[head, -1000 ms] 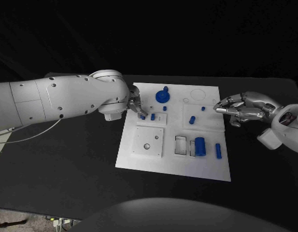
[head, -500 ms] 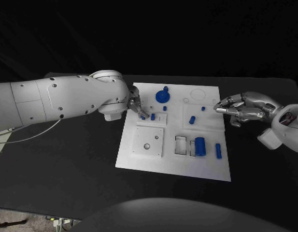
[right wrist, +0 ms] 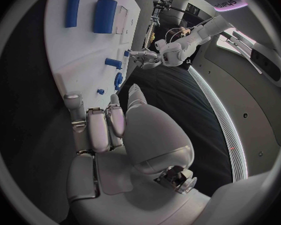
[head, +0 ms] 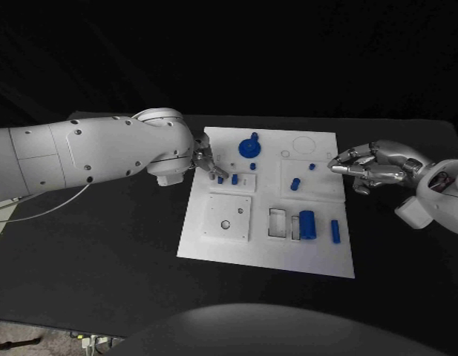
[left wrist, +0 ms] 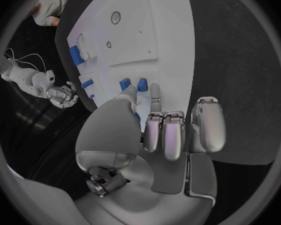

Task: Assemble the parts on the task board

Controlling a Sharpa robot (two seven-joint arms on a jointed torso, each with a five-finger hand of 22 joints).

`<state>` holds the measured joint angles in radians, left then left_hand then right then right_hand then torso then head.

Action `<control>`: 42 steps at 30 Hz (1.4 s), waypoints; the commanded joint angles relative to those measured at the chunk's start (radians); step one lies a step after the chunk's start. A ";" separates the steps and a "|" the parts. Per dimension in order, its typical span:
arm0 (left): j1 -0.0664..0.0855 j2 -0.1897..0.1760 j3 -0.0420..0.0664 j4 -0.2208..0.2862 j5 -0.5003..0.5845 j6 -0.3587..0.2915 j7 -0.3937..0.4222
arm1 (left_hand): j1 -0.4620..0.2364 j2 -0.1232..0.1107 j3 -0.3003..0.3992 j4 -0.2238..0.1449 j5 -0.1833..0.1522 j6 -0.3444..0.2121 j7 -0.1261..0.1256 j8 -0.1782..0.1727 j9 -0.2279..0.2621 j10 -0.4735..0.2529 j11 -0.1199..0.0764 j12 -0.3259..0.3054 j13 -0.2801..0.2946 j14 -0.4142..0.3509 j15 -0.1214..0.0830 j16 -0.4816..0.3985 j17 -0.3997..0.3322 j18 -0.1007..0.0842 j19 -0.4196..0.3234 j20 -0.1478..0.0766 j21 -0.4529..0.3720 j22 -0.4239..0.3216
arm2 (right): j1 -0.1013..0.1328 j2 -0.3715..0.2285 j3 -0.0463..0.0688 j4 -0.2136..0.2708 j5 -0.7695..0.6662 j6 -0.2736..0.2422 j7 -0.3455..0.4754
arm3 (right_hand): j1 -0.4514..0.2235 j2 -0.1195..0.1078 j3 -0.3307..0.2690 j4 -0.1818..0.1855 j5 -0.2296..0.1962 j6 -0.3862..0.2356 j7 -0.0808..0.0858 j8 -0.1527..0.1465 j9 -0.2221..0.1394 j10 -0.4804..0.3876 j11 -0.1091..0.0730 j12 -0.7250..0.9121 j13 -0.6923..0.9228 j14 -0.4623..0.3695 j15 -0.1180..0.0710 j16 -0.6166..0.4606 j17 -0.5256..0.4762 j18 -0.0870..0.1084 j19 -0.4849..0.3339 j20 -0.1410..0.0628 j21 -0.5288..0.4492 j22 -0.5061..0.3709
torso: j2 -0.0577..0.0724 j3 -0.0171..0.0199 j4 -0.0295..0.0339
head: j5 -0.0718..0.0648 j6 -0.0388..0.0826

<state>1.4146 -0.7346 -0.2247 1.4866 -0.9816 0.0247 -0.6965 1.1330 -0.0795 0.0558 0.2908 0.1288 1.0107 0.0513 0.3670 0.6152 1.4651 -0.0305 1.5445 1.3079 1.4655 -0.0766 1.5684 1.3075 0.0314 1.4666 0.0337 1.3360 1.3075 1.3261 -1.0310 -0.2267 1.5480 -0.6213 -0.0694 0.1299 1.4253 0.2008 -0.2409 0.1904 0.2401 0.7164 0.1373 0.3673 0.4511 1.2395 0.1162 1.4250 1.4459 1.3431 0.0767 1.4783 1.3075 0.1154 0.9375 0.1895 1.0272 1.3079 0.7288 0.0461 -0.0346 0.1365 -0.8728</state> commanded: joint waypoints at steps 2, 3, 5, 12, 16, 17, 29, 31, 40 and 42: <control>0.000 -0.015 0.003 0.014 0.009 -0.084 0.037 | -0.028 -0.005 -0.038 0.001 -0.027 -0.011 0.000 0.006 0.002 0.077 0.010 -0.004 0.226 0.105 0.005 0.002 0.263 0.017 0.023 0.006 -0.001 0.198 | -0.001 0.001 0.000 0.000 0.000 0.018 0.011 | 0.011 0.002 0.000 -0.005 0.004 0.006 0.000 -0.005 -0.001 -0.004 -0.006 -0.006 -0.030 -0.008 0.000 -0.004 0.142 0.018 -0.008 -0.003 -0.007 0.082 | 0.000 0.0004 0.0000 | -0.002 0.000; 0.000 -0.020 0.003 0.017 0.013 -0.090 0.043 | -0.034 -0.007 -0.048 0.002 -0.032 -0.013 0.000 0.007 0.002 0.076 0.010 -0.005 0.226 0.105 0.005 0.002 0.263 0.018 0.023 0.006 -0.002 0.198 | -0.001 0.000 0.000 0.000 0.000 0.018 0.011 | 0.011 0.002 0.000 -0.005 0.004 0.006 0.000 -0.005 -0.001 -0.004 -0.006 -0.006 -0.030 -0.008 0.000 -0.004 0.142 0.018 -0.008 -0.003 -0.007 0.082 | 0.000 0.0004 -0.0001 | -0.002 0.000; 0.001 -0.032 0.004 0.024 0.025 -0.103 0.055 | -0.047 -0.011 -0.072 0.003 -0.038 -0.015 0.001 0.008 0.003 0.075 0.011 -0.006 0.225 0.105 0.006 0.002 0.263 0.018 0.023 0.006 -0.003 0.198 | -0.001 0.000 0.000 0.000 0.000 0.018 0.010 | 0.011 0.002 0.000 -0.005 0.004 0.006 0.000 -0.005 -0.001 -0.004 -0.006 -0.006 -0.030 -0.008 0.000 -0.004 0.142 0.018 -0.008 -0.003 -0.007 0.082 | -0.001 0.0004 -0.0004 | -0.003 0.000; 0.007 -0.072 0.015 0.050 0.048 -0.177 0.111 | -0.079 -0.018 -0.149 0.005 -0.066 -0.027 0.004 0.008 0.001 0.078 0.013 -0.003 0.228 0.105 0.008 0.002 0.263 0.017 0.026 0.008 0.003 0.200 | -0.001 -0.002 0.000 0.000 0.000 0.017 0.009 | 0.012 0.002 0.000 -0.005 0.005 0.006 0.001 -0.005 -0.001 -0.005 -0.006 -0.007 -0.030 -0.008 0.000 -0.004 0.142 0.018 -0.009 -0.003 -0.007 0.082 | 0.001 0.0000 0.0003 | -0.009 0.000; 0.015 -0.094 0.020 0.062 0.082 -0.278 0.233 | -0.081 -0.010 -0.160 0.004 -0.058 -0.032 0.006 0.006 -0.001 0.078 0.016 -0.002 0.229 0.105 0.011 0.002 0.263 0.015 0.028 0.010 0.011 0.202 | -0.001 -0.003 0.000 0.001 0.000 0.016 0.009 | 0.012 0.002 0.000 -0.006 0.005 0.006 0.001 -0.005 -0.001 -0.005 -0.006 -0.007 -0.030 -0.009 0.000 -0.005 0.142 0.018 -0.008 -0.003 -0.007 0.082 | 0.001 -0.0004 0.0002 | -0.013 0.000; 0.017 -0.098 0.021 0.063 0.098 -0.308 0.280 | -0.074 -0.003 -0.162 0.003 -0.041 -0.035 0.008 0.005 -0.002 0.076 0.018 -0.004 0.226 0.105 0.013 0.002 0.263 0.015 0.027 0.011 0.011 0.203 | -0.001 -0.003 0.000 0.001 0.000 0.016 0.009 | 0.012 0.002 0.000 -0.006 0.005 0.006 0.001 -0.005 -0.001 -0.005 -0.006 -0.007 -0.030 -0.009 0.000 -0.005 0.142 0.018 -0.008 -0.003 -0.007 0.082 | 0.001 -0.0003 0.0001 | -0.013 0.000; 0.015 -0.047 0.007 0.030 -0.142 -0.491 0.681 | 0.432 0.015 0.025 -0.070 0.106 -0.133 0.073 -0.156 -0.177 -0.123 0.062 -0.214 0.012 0.105 0.060 0.002 0.263 0.024 -0.023 0.043 -0.031 0.189 | -0.002 -0.006 0.000 0.008 0.000 0.009 0.026 | 0.014 0.002 0.000 -0.007 0.006 0.006 0.000 -0.006 -0.002 -0.001 -0.005 -0.005 -0.029 -0.005 0.000 -0.003 0.144 0.017 -0.005 -0.003 -0.004 0.083 | 0.001 -0.0013 0.0012 | -0.017 0.000; 0.007 -0.023 0.006 0.015 -0.240 -0.485 0.674 | 0.459 -0.015 0.056 -0.034 0.107 -0.137 0.075 -0.184 -0.215 -0.452 0.070 -0.611 -0.331 0.071 0.060 -0.034 0.231 0.023 -0.024 0.053 -0.023 0.190 | -0.002 -0.005 0.000 0.009 0.000 0.009 0.030 | 0.015 0.002 0.001 -0.008 0.006 0.005 0.000 -0.007 -0.002 -0.001 -0.005 -0.005 -0.028 -0.005 0.000 -0.003 0.144 0.017 -0.004 -0.003 -0.004 0.083 | 0.003 -0.0010 -0.0007 | -0.016 0.000; -0.017 0.061 0.007 -0.044 -0.448 -0.434 0.645 | 0.477 -0.112 0.159 -0.001 0.120 -0.035 0.066 -0.240 -0.328 -0.628 0.099 -1.169 -0.852 -0.042 0.053 -0.336 -0.086 0.005 0.038 0.047 0.090 0.216 | -0.004 -0.009 0.000 0.015 0.000 0.009 0.040 | 0.016 0.002 0.001 -0.009 0.007 0.005 0.000 -0.007 -0.002 0.001 -0.005 -0.004 -0.028 -0.002 0.000 -0.002 0.145 0.017 -0.002 -0.003 -0.002 0.084 | 0.010 -0.0009 -0.0058 | -0.020 0.000; -0.022 0.078 0.007 -0.059 -0.492 -0.420 0.643 | 0.475 -0.119 0.170 -0.003 0.118 -0.014 0.060 -0.244 -0.342 -0.600 0.091 -1.198 -0.900 -0.042 0.047 -0.359 -0.119 0.005 0.036 0.044 0.087 0.215 | -0.004 -0.011 0.000 0.017 0.000 0.007 0.042 | 0.016 0.002 0.001 -0.009 0.007 0.005 0.000 -0.007 -0.002 0.000 -0.005 -0.005 -0.028 -0.003 0.000 -0.002 0.144 0.017 -0.003 -0.003 -0.003 0.083 | 0.011 0.0000 -0.0065 | -0.021 0.000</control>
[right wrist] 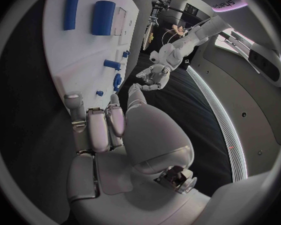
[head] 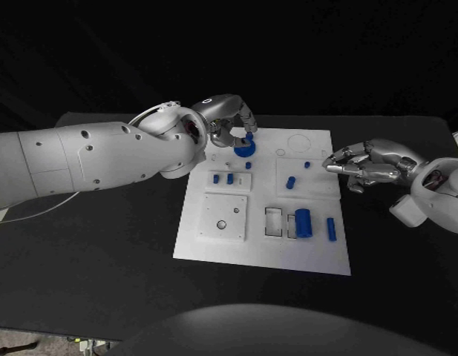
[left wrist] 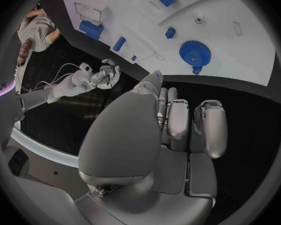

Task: Assemble the parts on the task board

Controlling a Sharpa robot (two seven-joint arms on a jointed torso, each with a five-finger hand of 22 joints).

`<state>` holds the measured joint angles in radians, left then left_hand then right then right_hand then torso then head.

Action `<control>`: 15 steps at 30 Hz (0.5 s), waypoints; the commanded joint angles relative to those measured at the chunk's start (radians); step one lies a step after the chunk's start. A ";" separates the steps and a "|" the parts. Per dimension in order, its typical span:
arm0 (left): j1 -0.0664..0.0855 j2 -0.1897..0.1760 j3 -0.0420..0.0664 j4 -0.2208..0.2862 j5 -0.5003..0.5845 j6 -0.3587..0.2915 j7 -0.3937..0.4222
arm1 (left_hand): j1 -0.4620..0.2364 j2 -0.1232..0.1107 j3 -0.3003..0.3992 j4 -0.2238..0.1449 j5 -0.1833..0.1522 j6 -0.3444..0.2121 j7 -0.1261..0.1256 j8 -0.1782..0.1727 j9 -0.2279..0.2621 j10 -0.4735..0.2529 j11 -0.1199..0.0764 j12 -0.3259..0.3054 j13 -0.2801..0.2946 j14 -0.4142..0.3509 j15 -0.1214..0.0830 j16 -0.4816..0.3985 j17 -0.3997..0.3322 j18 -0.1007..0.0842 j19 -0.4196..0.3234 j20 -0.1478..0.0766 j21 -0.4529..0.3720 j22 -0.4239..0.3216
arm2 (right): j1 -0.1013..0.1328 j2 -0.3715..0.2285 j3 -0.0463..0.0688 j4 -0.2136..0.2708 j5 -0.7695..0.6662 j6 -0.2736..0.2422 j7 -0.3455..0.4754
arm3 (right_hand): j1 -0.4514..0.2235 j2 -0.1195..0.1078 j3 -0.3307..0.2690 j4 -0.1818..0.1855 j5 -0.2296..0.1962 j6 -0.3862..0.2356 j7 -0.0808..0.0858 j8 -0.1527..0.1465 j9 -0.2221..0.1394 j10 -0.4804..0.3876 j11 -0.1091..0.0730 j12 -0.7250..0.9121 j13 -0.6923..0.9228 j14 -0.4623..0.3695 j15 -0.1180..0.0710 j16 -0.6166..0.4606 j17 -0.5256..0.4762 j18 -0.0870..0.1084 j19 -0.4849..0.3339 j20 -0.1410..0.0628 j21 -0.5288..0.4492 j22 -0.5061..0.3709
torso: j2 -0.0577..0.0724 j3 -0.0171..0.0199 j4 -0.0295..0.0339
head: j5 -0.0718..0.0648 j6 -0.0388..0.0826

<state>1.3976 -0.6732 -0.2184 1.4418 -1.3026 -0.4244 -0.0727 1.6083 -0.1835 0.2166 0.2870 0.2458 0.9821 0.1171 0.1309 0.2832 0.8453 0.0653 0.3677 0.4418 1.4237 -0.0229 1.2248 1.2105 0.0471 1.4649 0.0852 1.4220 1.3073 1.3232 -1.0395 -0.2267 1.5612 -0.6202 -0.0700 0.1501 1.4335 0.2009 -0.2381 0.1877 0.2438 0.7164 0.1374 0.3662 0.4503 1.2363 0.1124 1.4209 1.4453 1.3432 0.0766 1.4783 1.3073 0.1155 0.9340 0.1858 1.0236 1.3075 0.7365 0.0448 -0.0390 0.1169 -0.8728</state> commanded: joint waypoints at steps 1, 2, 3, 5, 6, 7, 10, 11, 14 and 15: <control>-0.007 0.023 0.001 -0.019 -0.186 0.035 0.018 | -0.004 -0.019 0.013 0.000 0.000 0.021 -0.009 -0.012 -0.017 0.032 -0.004 -0.036 -0.058 0.000 -0.010 -0.025 -0.037 -0.010 0.037 -0.010 -0.002 0.215 | -0.002 -0.003 0.000 0.004 -0.001 0.006 0.023 | 0.008 0.002 -0.002 -0.006 0.003 0.005 0.000 -0.006 -0.002 0.003 -0.002 0.000 -0.028 -0.003 0.000 -0.002 0.145 0.017 0.000 0.001 0.001 0.084 | 0.004 0.0012 -0.0027 | -0.002 0.000; -0.010 0.029 0.001 -0.025 -0.203 0.044 0.017 | -0.009 -0.023 0.017 -0.001 -0.001 0.029 -0.010 -0.018 -0.027 0.050 -0.006 -0.053 -0.086 -0.001 -0.011 -0.035 -0.055 -0.009 0.035 -0.013 -0.005 0.213 | -0.002 -0.003 0.000 0.005 -0.001 0.005 0.025 | 0.008 0.002 -0.002 -0.006 0.003 0.005 0.000 -0.006 -0.002 0.003 -0.002 0.000 -0.028 -0.003 0.000 -0.002 0.145 0.017 0.000 0.001 0.001 0.084 | 0.005 0.0012 -0.0034 | -0.002 0.000; -0.013 0.035 0.002 -0.029 -0.217 0.052 0.015 | -0.012 -0.027 0.018 -0.001 -0.003 0.033 -0.010 -0.021 -0.032 0.058 -0.008 -0.060 -0.099 -0.002 -0.012 -0.040 -0.064 -0.009 0.034 -0.012 -0.008 0.213 | -0.002 -0.004 0.000 0.006 -0.001 0.004 0.026 | 0.008 0.002 -0.002 -0.006 0.003 0.005 0.000 -0.006 -0.002 0.003 -0.002 0.000 -0.028 -0.003 0.000 -0.002 0.145 0.017 0.000 0.001 0.001 0.084 | 0.006 0.0007 -0.0040 | -0.002 0.000; -0.018 0.042 0.002 -0.035 -0.244 0.066 0.010 | -0.016 -0.031 0.018 -0.002 -0.006 0.035 -0.013 -0.025 -0.038 0.065 -0.008 -0.069 -0.113 -0.001 -0.013 -0.043 -0.071 -0.009 0.033 -0.013 -0.009 0.212 | -0.002 -0.005 0.000 0.008 -0.001 0.003 0.028 | 0.008 0.002 -0.002 -0.006 0.003 0.005 0.000 -0.006 -0.002 0.003 -0.002 0.000 -0.028 -0.003 0.000 -0.002 0.145 0.017 0.000 0.001 0.001 0.084 | 0.008 0.0010 -0.0049 | -0.006 0.000; -0.020 0.044 0.002 -0.036 -0.256 0.073 0.007 | -0.019 -0.032 0.017 -0.001 -0.008 0.035 -0.013 -0.027 -0.040 0.067 -0.008 -0.071 -0.118 -0.001 -0.013 -0.042 -0.072 -0.009 0.033 -0.013 -0.009 0.212 | -0.002 -0.006 0.000 0.009 -0.001 0.002 0.029 | 0.008 0.002 -0.002 -0.006 0.003 0.005 0.000 -0.006 -0.002 0.003 -0.002 0.000 -0.028 -0.003 0.000 -0.002 0.145 0.017 0.000 0.001 0.001 0.084 | 0.008 0.0011 -0.0053 | -0.007 0.000; -0.022 0.046 0.002 -0.037 -0.270 0.080 0.003 | -0.024 -0.034 0.015 -0.001 -0.011 0.036 -0.014 -0.030 -0.044 0.072 -0.009 -0.075 -0.126 0.000 -0.013 -0.041 -0.074 -0.009 0.034 -0.013 -0.009 0.213 | -0.002 -0.007 0.000 0.010 -0.002 0.002 0.030 | 0.008 0.002 -0.002 -0.006 0.003 0.005 0.000 -0.006 -0.002 0.003 -0.002 0.000 -0.027 -0.003 0.000 -0.002 0.145 0.017 0.001 0.001 0.001 0.084 | 0.009 0.0011 -0.0057 | -0.008 0.000; -0.026 0.048 0.002 -0.034 -0.314 0.102 -0.010 | -0.035 -0.038 0.010 -0.001 -0.020 0.037 -0.017 -0.038 -0.053 0.083 -0.011 -0.082 -0.142 0.009 -0.016 -0.025 -0.065 -0.010 0.037 -0.015 -0.003 0.215 | -0.002 -0.011 0.000 0.014 -0.002 0.001 0.031 | 0.008 0.002 -0.002 -0.007 0.003 0.005 0.000 -0.006 -0.002 0.003 -0.002 0.000 -0.027 -0.002 0.000 -0.002 0.146 0.017 0.001 0.001 0.001 0.084 | 0.012 0.0020 -0.0068 | -0.009 0.000; -0.027 0.048 0.002 -0.033 -0.323 0.108 -0.012 | -0.038 -0.038 0.008 -0.002 -0.022 0.037 -0.018 -0.040 -0.055 0.086 -0.012 -0.083 -0.147 0.013 -0.017 -0.019 -0.061 -0.011 0.038 -0.015 -0.001 0.215 | -0.002 -0.012 0.000 0.014 -0.002 0.001 0.031 | 0.008 0.002 -0.002 -0.007 0.003 0.005 0.000 -0.006 -0.002 0.003 -0.002 0.000 -0.027 -0.002 0.000 -0.002 0.146 0.017 0.001 0.001 0.001 0.084 | 0.011 0.0022 -0.0060 | -0.010 0.000; -0.028 0.049 0.003 -0.033 -0.344 0.124 -0.018 | -0.044 -0.038 0.006 -0.001 -0.025 0.043 -0.021 -0.041 -0.059 0.093 -0.014 -0.086 -0.155 0.018 -0.019 -0.010 -0.057 -0.011 0.040 -0.016 0.002 0.216 | -0.002 -0.014 0.000 0.016 -0.002 0.001 0.030 | 0.008 0.002 -0.002 -0.007 0.003 0.005 0.000 -0.006 -0.002 0.003 -0.002 0.000 -0.027 -0.002 0.000 -0.002 0.146 0.017 0.001 0.001 0.001 0.084 | 0.010 0.0026 -0.0052 | -0.010 0.000; -0.028 0.049 0.003 -0.033 -0.351 0.131 -0.020 | -0.047 -0.037 0.005 -0.002 -0.027 0.047 -0.022 -0.041 -0.061 0.097 -0.015 -0.087 -0.159 0.022 -0.020 -0.002 -0.051 -0.012 0.041 -0.017 0.005 0.217 | -0.002 -0.015 0.000 0.017 -0.002 0.001 0.030 | 0.008 0.002 -0.002 -0.007 0.003 0.005 0.000 -0.006 -0.002 0.003 -0.002 0.000 -0.027 -0.002 0.000 -0.002 0.145 0.017 0.001 0.001 0.001 0.084 | 0.010 0.0024 -0.0049 | -0.010 0.000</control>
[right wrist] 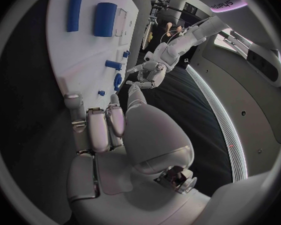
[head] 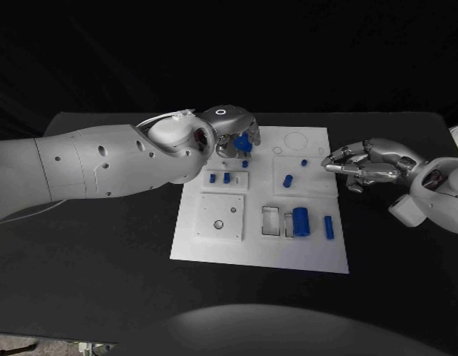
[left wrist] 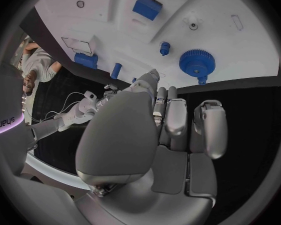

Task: Assemble the parts on the task board

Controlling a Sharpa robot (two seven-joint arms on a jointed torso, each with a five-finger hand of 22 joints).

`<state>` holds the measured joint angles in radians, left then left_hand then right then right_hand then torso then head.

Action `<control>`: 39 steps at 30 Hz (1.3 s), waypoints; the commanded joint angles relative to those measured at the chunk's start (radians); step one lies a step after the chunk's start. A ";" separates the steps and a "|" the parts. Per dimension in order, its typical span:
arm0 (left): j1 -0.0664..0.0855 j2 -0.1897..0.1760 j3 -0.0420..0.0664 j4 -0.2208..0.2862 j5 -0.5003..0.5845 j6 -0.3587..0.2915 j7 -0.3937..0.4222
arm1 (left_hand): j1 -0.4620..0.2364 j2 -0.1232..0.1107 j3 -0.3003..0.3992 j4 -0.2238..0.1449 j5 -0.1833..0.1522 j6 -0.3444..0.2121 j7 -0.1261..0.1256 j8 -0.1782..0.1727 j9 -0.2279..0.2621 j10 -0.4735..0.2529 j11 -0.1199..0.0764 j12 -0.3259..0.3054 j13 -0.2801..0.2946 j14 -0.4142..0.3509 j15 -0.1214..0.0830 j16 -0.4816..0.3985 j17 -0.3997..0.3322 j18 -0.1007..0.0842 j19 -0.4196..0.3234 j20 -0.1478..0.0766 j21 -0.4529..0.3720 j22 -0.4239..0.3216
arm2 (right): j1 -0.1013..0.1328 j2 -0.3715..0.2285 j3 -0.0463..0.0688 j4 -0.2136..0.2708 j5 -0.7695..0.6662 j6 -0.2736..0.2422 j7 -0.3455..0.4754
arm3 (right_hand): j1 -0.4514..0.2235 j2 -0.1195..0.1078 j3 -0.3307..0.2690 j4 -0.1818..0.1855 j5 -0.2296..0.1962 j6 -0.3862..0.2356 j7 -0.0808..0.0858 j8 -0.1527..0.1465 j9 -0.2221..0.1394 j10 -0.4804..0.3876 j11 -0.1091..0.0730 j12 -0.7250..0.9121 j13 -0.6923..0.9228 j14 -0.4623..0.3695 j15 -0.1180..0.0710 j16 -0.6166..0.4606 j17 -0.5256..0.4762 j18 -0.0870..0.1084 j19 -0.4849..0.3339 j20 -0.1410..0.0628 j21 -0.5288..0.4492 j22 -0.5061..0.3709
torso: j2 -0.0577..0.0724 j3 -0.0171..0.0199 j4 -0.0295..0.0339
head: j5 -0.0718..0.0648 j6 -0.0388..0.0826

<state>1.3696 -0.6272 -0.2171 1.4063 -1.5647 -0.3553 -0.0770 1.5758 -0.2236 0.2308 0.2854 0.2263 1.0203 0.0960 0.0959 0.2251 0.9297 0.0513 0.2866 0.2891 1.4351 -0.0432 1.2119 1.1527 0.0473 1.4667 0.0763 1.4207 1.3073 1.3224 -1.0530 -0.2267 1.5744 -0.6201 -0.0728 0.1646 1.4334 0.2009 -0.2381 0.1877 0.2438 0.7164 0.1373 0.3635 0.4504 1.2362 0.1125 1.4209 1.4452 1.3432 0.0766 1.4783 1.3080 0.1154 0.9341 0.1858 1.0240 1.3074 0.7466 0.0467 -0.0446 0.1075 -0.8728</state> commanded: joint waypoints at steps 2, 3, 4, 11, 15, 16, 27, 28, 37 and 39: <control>-0.001 0.004 0.001 0.003 -0.104 0.074 -0.018 | -0.019 0.004 -0.011 -0.001 -0.009 0.022 -0.003 -0.004 -0.006 0.020 -0.004 -0.009 -0.017 0.017 -0.001 0.020 0.011 -0.013 0.041 -0.010 0.008 0.218 | -0.001 -0.002 0.000 0.004 -0.003 0.004 0.016 | 0.009 0.001 -0.002 -0.007 0.003 0.005 0.000 -0.003 -0.002 0.003 -0.002 0.000 -0.028 -0.003 0.000 -0.002 0.144 0.017 0.001 0.001 0.001 0.084 | 0.000 0.0004 0.0007 | 0.001 0.000; -0.001 0.004 0.001 0.003 -0.109 0.079 -0.019 | -0.021 0.004 -0.013 -0.001 -0.010 0.028 -0.005 -0.003 -0.007 0.024 -0.005 -0.011 -0.021 0.018 -0.002 0.022 0.010 -0.012 0.041 -0.011 0.008 0.218 | -0.001 -0.002 0.000 0.005 -0.003 0.004 0.016 | 0.009 0.001 -0.002 -0.007 0.003 0.005 0.000 -0.003 -0.002 0.003 -0.002 0.000 -0.028 -0.003 0.000 -0.002 0.144 0.017 0.001 0.001 0.001 0.084 | 0.000 0.0001 0.0006 | 0.002 0.000; -0.001 0.004 0.001 0.003 -0.113 0.082 -0.020 | -0.024 0.005 -0.014 -0.001 -0.012 0.034 -0.007 -0.001 -0.007 0.028 -0.007 -0.011 -0.024 0.019 -0.003 0.023 0.009 -0.012 0.040 -0.012 0.008 0.218 | -0.001 -0.002 0.000 0.005 -0.003 0.004 0.016 | 0.009 0.001 -0.002 -0.007 0.003 0.005 0.000 -0.003 -0.002 0.003 -0.002 0.000 -0.028 -0.003 0.000 -0.002 0.144 0.017 0.001 0.001 0.001 0.084 | 0.000 0.0000 0.0007 | 0.001 0.000; -0.003 0.006 0.001 0.002 -0.119 0.095 -0.023 | -0.039 0.011 -0.016 0.000 -0.012 0.039 -0.019 -0.008 -0.018 0.076 -0.012 -0.001 -0.036 0.019 -0.007 0.027 0.000 -0.013 0.042 -0.016 0.012 0.219 | -0.001 -0.001 0.000 0.004 -0.003 0.004 0.016 | 0.009 0.001 -0.002 -0.007 0.003 0.005 0.000 -0.003 -0.002 0.003 -0.002 0.000 -0.028 -0.003 0.000 -0.002 0.144 0.017 0.001 0.001 0.001 0.084 | -0.001 -0.0001 0.0005 | 0.003 0.000; -0.004 0.005 0.001 0.001 -0.115 0.100 -0.025 | -0.047 0.013 -0.016 0.002 -0.010 0.036 -0.025 -0.012 -0.021 0.083 -0.010 0.000 -0.039 0.016 -0.006 0.021 -0.009 -0.013 0.041 -0.016 0.008 0.218 | -0.001 -0.001 0.000 0.003 -0.003 0.005 0.015 | 0.009 0.001 -0.002 -0.007 0.003 0.005 0.000 -0.003 -0.002 0.003 -0.002 0.000 -0.028 -0.003 0.000 -0.002 0.144 0.017 0.001 0.001 0.001 0.084 | -0.002 -0.0008 0.0000 | 0.002 0.000; -0.004 0.005 0.001 0.001 -0.113 0.102 -0.026 | -0.048 0.013 -0.017 0.002 -0.009 0.036 -0.026 -0.012 -0.022 0.084 -0.009 -0.001 -0.039 0.015 -0.006 0.020 -0.011 -0.012 0.040 -0.016 0.007 0.217 | -0.001 -0.001 0.000 0.002 -0.003 0.005 0.015 | 0.009 0.001 -0.002 -0.007 0.003 0.005 0.000 -0.003 -0.002 0.003 -0.002 0.000 -0.028 -0.003 0.000 -0.002 0.144 0.017 0.001 0.001 0.001 0.084 | -0.001 -0.0008 -0.0002 | 0.002 0.000; -0.013 0.004 0.001 -0.003 -0.106 0.117 -0.027 | -0.054 0.020 -0.012 -0.002 0.005 0.057 -0.037 -0.006 -0.023 0.104 -0.006 0.002 -0.045 0.008 -0.002 0.014 -0.026 -0.011 0.037 -0.013 0.002 0.216 | -0.001 0.001 0.000 -0.003 -0.003 0.006 0.014 | 0.008 0.001 -0.003 -0.007 0.003 0.006 0.001 -0.003 -0.002 0.002 -0.001 -0.001 -0.028 -0.004 0.000 -0.002 0.144 0.017 0.000 0.001 0.000 0.084 | -0.001 -0.0009 0.0002 | 0.003 0.000; -0.015 0.005 0.001 -0.004 -0.106 0.116 -0.026 | -0.054 0.021 -0.011 -0.003 0.006 0.058 -0.038 -0.005 -0.023 0.105 -0.006 0.002 -0.045 0.008 -0.002 0.014 -0.027 -0.011 0.037 -0.013 0.002 0.216 | -0.001 0.001 0.000 -0.003 -0.003 0.006 0.014 | 0.008 0.001 -0.003 -0.007 0.003 0.006 0.001 -0.003 -0.002 0.002 -0.001 -0.001 -0.028 -0.004 0.000 -0.002 0.144 0.017 0.000 0.001 0.000 0.084 | -0.001 -0.0007 -0.0001 | 0.003 0.000; -0.020 0.009 0.001 -0.011 -0.106 0.106 -0.027 | -0.045 0.026 -0.002 -0.007 0.019 0.059 -0.044 -0.007 -0.026 0.120 -0.005 0.007 -0.045 0.007 -0.001 0.014 -0.031 -0.011 0.037 -0.012 0.001 0.216 | -0.001 0.002 0.000 -0.004 -0.003 0.006 0.014 | 0.008 0.001 -0.003 -0.007 0.003 0.006 0.001 -0.003 -0.002 0.002 -0.001 -0.001 -0.028 -0.004 0.000 -0.002 0.144 0.017 0.000 0.001 0.000 0.084 | -0.001 -0.0003 -0.0005 | 0.004 0.000; -0.021 0.010 0.001 -0.012 -0.106 0.106 -0.026 | -0.041 0.028 0.002 -0.009 0.026 0.060 -0.043 -0.006 -0.026 0.123 -0.006 0.008 -0.045 0.005 -0.002 0.011 -0.038 -0.011 0.036 -0.012 -0.001 0.215 | -0.001 0.002 0.000 -0.004 -0.002 0.006 0.014 | 0.008 0.001 -0.003 -0.007 0.003 0.006 0.001 -0.003 -0.002 0.002 -0.001 -0.001 -0.028 -0.004 0.000 -0.002 0.144 0.017 0.000 0.001 0.000 0.084 | -0.001 -0.0003 -0.0005 | 0.004 0.000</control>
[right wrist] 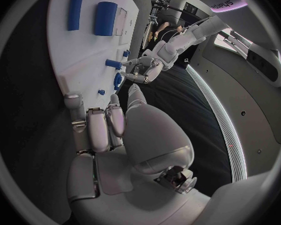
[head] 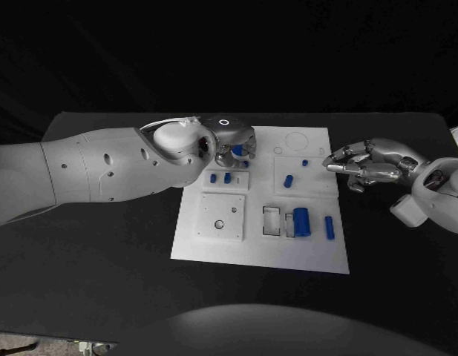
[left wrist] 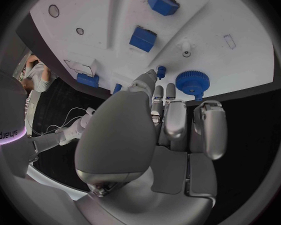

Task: Assemble the parts on the task board

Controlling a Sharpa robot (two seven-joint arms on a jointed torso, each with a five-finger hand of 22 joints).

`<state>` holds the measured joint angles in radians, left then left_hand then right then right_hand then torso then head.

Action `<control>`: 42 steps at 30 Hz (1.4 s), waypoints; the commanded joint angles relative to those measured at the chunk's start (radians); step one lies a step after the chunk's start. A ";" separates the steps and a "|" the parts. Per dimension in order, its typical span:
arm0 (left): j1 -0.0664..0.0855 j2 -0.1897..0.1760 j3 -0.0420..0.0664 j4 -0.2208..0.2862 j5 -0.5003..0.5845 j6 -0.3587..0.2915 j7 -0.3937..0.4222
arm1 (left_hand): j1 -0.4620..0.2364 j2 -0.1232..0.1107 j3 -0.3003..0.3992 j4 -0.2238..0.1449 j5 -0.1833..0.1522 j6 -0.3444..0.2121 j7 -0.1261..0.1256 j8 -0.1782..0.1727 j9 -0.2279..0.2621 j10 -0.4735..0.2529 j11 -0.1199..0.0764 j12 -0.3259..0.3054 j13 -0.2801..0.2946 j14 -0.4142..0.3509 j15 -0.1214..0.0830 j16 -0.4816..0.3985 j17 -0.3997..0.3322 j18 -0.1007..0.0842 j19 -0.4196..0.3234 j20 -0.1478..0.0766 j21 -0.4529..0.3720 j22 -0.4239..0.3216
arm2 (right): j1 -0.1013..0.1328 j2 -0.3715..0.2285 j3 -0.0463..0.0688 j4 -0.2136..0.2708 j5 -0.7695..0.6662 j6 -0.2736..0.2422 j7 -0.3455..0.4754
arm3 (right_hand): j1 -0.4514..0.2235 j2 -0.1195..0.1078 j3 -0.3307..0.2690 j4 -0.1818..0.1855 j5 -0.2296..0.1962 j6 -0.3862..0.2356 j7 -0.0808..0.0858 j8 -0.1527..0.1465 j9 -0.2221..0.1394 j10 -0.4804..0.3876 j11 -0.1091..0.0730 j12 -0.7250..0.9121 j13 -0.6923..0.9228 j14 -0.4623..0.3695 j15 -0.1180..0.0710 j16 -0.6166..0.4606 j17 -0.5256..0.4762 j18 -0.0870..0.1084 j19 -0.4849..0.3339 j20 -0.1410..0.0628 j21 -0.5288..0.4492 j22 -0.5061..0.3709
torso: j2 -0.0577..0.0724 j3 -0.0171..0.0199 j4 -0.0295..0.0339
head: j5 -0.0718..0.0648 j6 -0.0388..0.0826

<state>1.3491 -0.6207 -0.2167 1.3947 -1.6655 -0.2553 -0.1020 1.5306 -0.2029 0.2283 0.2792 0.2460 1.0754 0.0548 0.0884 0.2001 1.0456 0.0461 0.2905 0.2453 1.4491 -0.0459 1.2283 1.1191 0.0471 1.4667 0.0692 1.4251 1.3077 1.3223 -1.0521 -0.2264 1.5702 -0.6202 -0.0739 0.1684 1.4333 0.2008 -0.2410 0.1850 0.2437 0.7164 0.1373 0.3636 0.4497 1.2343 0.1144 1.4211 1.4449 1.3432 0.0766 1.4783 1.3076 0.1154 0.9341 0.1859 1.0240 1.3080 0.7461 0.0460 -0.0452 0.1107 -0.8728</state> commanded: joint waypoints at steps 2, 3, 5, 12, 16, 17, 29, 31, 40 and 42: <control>-0.001 0.006 0.001 -0.003 -0.005 0.007 -0.002 | 0.008 0.008 0.009 -0.004 0.016 0.008 0.000 0.002 -0.002 0.011 -0.002 0.004 -0.002 -0.012 0.000 -0.011 -0.012 -0.010 0.035 -0.005 -0.008 0.214 | -0.001 0.001 0.000 0.001 -0.002 0.007 0.011 | 0.008 0.001 0.000 -0.004 0.003 0.006 0.001 -0.003 -0.001 0.004 -0.003 -0.001 -0.028 -0.004 0.000 -0.002 0.144 0.017 0.000 0.001 0.000 0.083 | 0.000 0.0006 0.0000 | 0.002 0.000; -0.002 0.007 0.001 -0.005 -0.005 0.007 -0.001 | 0.009 0.009 0.010 -0.005 0.020 0.009 0.001 0.002 -0.002 0.012 -0.002 0.005 -0.002 -0.013 0.000 -0.012 -0.014 -0.010 0.034 -0.005 -0.008 0.214 | -0.001 0.001 0.000 0.001 -0.002 0.007 0.011 | 0.008 0.001 0.000 -0.004 0.003 0.006 0.001 -0.003 -0.001 0.004 -0.003 -0.001 -0.028 -0.004 0.000 -0.002 0.144 0.017 0.000 0.001 0.000 0.083 | 0.000 0.0006 -0.0001 | 0.002 0.000; -0.003 0.009 0.001 -0.008 -0.005 0.007 -0.001 | 0.012 0.010 0.014 -0.007 0.026 0.011 0.002 0.003 -0.002 0.014 -0.003 0.005 -0.002 -0.014 0.000 -0.014 -0.018 -0.010 0.034 -0.005 -0.009 0.214 | -0.001 0.001 0.000 0.001 -0.002 0.007 0.011 | 0.008 0.001 0.000 -0.004 0.003 0.006 0.001 -0.003 -0.001 0.004 -0.003 -0.001 -0.028 -0.004 0.000 -0.002 0.144 0.017 0.000 0.001 0.000 0.083 | 0.000 0.0005 -0.0002 | 0.001 0.000; -0.010 0.015 0.001 -0.020 -0.004 0.005 0.002 | 0.024 0.015 0.030 -0.013 0.045 0.015 0.005 0.004 -0.003 0.016 -0.003 0.003 -0.004 -0.021 -0.001 -0.023 -0.034 -0.008 0.031 -0.006 -0.015 0.212 | -0.001 0.001 0.000 0.000 -0.002 0.009 0.008 | 0.008 0.001 0.000 -0.004 0.003 0.006 0.001 -0.003 -0.001 0.003 -0.003 -0.001 -0.028 -0.004 0.000 -0.003 0.144 0.017 0.000 0.001 -0.001 0.083 | 0.000 0.0002 0.0002 | -0.001 0.000; -0.013 0.018 0.001 -0.027 -0.001 0.006 0.004 | 0.033 0.016 0.046 -0.018 0.070 0.016 0.009 0.003 -0.005 0.018 -0.003 0.000 -0.007 -0.023 -0.001 -0.024 -0.039 -0.008 0.030 -0.006 -0.016 0.212 | -0.001 0.000 0.000 0.000 -0.002 0.009 0.008 | 0.008 0.001 0.000 -0.004 0.003 0.006 0.001 -0.003 -0.001 0.003 -0.003 -0.002 -0.028 -0.006 0.000 -0.003 0.143 0.017 -0.001 0.001 -0.002 0.083 | 0.000 0.0005 -0.0001 | -0.001 0.000; -0.013 0.019 0.001 -0.028 -0.001 0.007 0.004 | 0.034 0.016 0.049 -0.019 0.074 0.017 0.009 0.003 -0.005 0.019 -0.003 0.000 -0.007 -0.023 -0.001 -0.024 -0.039 -0.008 0.030 -0.006 -0.016 0.212 | -0.001 0.000 0.000 0.000 -0.002 0.009 0.008 | 0.008 0.001 0.000 -0.004 0.003 0.006 0.001 -0.003 -0.001 0.003 -0.003 -0.002 -0.028 -0.006 0.000 -0.003 0.143 0.017 -0.001 0.001 -0.002 0.083 | 0.000 0.0005 -0.0001 | 0.000 0.000; -0.019 0.028 0.001 -0.040 0.001 0.018 0.008 | 0.044 0.014 0.072 -0.030 0.099 0.025 0.014 0.006 -0.006 0.032 -0.007 0.001 -0.008 -0.027 -0.003 -0.026 -0.048 -0.008 0.028 -0.008 -0.019 0.211 | -0.001 0.001 0.000 0.000 -0.002 0.008 0.009 | 0.008 0.001 0.000 -0.004 0.003 0.006 0.001 -0.003 -0.001 0.003 -0.003 -0.002 -0.028 -0.006 0.000 -0.003 0.143 0.017 -0.001 0.001 -0.002 0.083 | 0.000 0.0005 0.0000 | -0.001 0.000; -0.021 0.029 0.001 -0.042 0.001 0.017 0.010 | 0.044 0.015 0.076 -0.033 0.099 0.034 0.016 0.011 -0.004 0.038 -0.009 0.003 -0.008 -0.029 -0.005 -0.027 -0.052 -0.007 0.028 -0.009 -0.020 0.211 | -0.001 0.001 0.000 0.000 -0.002 0.008 0.009 | 0.008 0.001 0.000 -0.004 0.003 0.006 0.001 -0.003 -0.001 0.003 -0.003 -0.002 -0.028 -0.006 0.000 -0.003 0.143 0.017 -0.001 0.001 -0.002 0.083 | 0.000 0.0003 -0.0002 | -0.001 0.000; -0.024 0.032 0.001 -0.046 0.001 0.023 0.016 | 0.042 0.013 0.085 -0.042 0.091 0.052 0.019 0.022 -0.001 0.055 -0.015 0.009 -0.007 -0.034 -0.009 -0.036 -0.068 -0.007 0.026 -0.012 -0.023 0.210 | -0.001 0.001 0.000 -0.001 -0.002 0.007 0.009 | 0.008 0.001 0.000 -0.004 0.003 0.006 0.001 -0.003 -0.001 0.003 -0.003 -0.002 -0.028 -0.006 0.000 -0.003 0.143 0.017 -0.001 0.001 -0.002 0.083 | -0.001 0.0006 0.0004 | -0.001 0.000; -0.025 0.033 0.001 -0.047 0.001 0.023 0.017 | 0.043 0.014 0.086 -0.044 0.090 0.054 0.019 0.024 0.000 0.058 -0.017 0.010 -0.007 -0.034 -0.009 -0.035 -0.069 -0.006 0.026 -0.012 -0.024 0.210 | -0.001 0.002 0.000 -0.001 -0.002 0.008 0.010 | 0.008 0.001 0.000 -0.004 0.003 0.006 0.001 -0.003 -0.001 0.003 -0.003 -0.002 -0.028 -0.006 0.000 -0.003 0.143 0.017 -0.001 0.001 -0.002 0.083 | -0.002 0.0008 0.0006 | 0.000 0.000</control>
<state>1.3253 -0.5903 -0.2166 1.3476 -1.6645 -0.2476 -0.0968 1.5657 -0.1920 0.3109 0.2355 0.3424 1.1240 0.0749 0.1066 0.1989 1.0987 0.0286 0.2963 0.2377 1.4207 -0.0535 1.1970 1.0507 0.0471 1.4667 0.0620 1.4075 1.3075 1.3222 -1.0515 -0.2267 1.5688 -0.6201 -0.0739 0.1683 1.4333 0.2008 -0.2410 0.1850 0.2437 0.7164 0.1373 0.3636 0.4498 1.2323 0.1163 1.4236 1.4434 1.3432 0.0766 1.4783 1.3073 0.1154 0.9341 0.1859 1.0241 1.3075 0.7453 0.0465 -0.0447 0.1094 -0.8728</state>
